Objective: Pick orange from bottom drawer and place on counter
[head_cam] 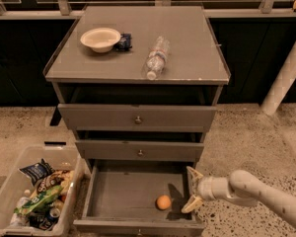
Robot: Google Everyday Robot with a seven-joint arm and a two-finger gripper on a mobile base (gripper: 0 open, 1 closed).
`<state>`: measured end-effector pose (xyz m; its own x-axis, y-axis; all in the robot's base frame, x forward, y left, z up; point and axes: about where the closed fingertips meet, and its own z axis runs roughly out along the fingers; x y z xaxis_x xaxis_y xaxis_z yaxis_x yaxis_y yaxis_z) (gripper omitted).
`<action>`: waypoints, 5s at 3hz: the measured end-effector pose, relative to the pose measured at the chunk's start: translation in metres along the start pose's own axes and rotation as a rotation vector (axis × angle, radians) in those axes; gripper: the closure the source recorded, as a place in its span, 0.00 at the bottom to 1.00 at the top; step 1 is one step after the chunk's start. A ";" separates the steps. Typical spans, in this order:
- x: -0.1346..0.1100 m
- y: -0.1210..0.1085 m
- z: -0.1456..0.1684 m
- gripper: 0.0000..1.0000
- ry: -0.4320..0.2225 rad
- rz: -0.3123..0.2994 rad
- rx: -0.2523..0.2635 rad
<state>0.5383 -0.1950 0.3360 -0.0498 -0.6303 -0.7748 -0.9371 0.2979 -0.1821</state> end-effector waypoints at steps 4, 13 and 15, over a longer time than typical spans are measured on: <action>0.042 0.035 0.098 0.00 0.052 -0.039 -0.115; 0.087 0.004 0.200 0.17 0.084 -0.036 -0.205; 0.087 0.004 0.201 0.00 0.084 -0.036 -0.205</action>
Offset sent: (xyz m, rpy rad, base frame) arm -0.0068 0.0312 -0.0157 -0.1152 0.0183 0.0882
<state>0.5993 -0.1050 0.1461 -0.0355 -0.6982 -0.7150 -0.9890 0.1272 -0.0751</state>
